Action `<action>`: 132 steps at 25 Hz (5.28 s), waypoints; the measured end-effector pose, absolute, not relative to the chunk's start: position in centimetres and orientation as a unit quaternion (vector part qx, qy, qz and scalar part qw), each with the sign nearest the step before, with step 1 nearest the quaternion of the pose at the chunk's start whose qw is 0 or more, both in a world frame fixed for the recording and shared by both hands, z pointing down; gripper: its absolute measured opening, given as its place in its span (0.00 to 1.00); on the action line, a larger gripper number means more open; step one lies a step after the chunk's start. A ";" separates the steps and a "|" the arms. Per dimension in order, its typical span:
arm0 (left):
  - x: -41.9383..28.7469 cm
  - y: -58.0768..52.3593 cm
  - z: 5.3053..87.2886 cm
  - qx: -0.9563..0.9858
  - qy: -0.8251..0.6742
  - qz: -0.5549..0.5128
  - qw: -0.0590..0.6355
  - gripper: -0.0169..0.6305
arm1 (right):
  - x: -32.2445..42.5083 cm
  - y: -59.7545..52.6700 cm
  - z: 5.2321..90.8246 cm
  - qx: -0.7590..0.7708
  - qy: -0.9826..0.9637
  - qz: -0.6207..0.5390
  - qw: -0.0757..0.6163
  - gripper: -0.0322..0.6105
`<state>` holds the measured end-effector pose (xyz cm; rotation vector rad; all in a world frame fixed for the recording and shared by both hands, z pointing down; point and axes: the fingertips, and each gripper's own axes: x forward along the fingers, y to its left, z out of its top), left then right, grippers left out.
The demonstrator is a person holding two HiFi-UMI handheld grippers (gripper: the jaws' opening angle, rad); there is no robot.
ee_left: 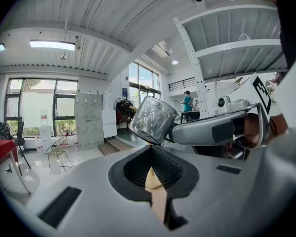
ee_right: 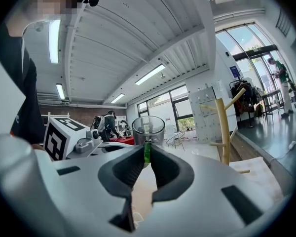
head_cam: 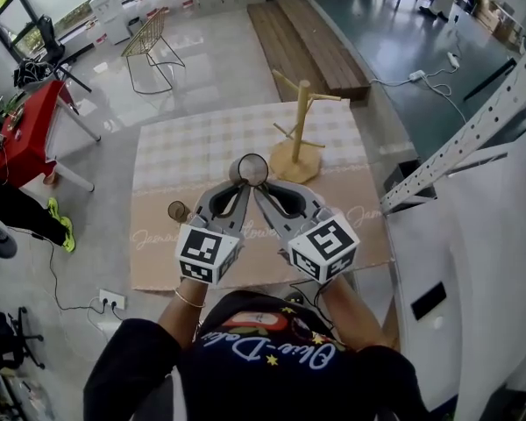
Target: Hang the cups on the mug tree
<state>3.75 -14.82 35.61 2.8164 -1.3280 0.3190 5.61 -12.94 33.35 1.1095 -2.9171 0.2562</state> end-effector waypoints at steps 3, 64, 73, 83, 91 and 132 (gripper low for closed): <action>3.4 -15.5 35.4 0.900 -0.425 0.100 0.010 0.04 | 5.2 -13.7 33.2 0.356 -0.930 0.091 -0.003 0.13; 1.3 -26.0 31.8 0.920 -0.379 0.095 -0.014 0.04 | 3.7 -24.0 30.2 0.406 -0.876 0.203 -0.164 0.13; 1.7 -27.3 32.0 0.924 -0.373 0.090 -0.008 0.04 | 4.1 -25.3 30.4 0.416 -0.870 0.207 -0.165 0.13; 1.7 -28.5 32.0 0.924 -0.373 0.088 -0.001 0.04 | 4.2 -26.6 30.4 0.419 -0.862 0.224 -0.178 0.13; 1.6 -29.4 31.9 0.925 -0.369 0.090 0.002 0.04 | 4.0 -27.4 30.3 0.423 -0.853 0.239 -0.191 0.13; 3.4 -33.2 31.7 0.935 -0.348 0.065 0.024 0.04 | 6.2 -31.4 30.8 0.455 -0.790 0.302 -0.277 0.13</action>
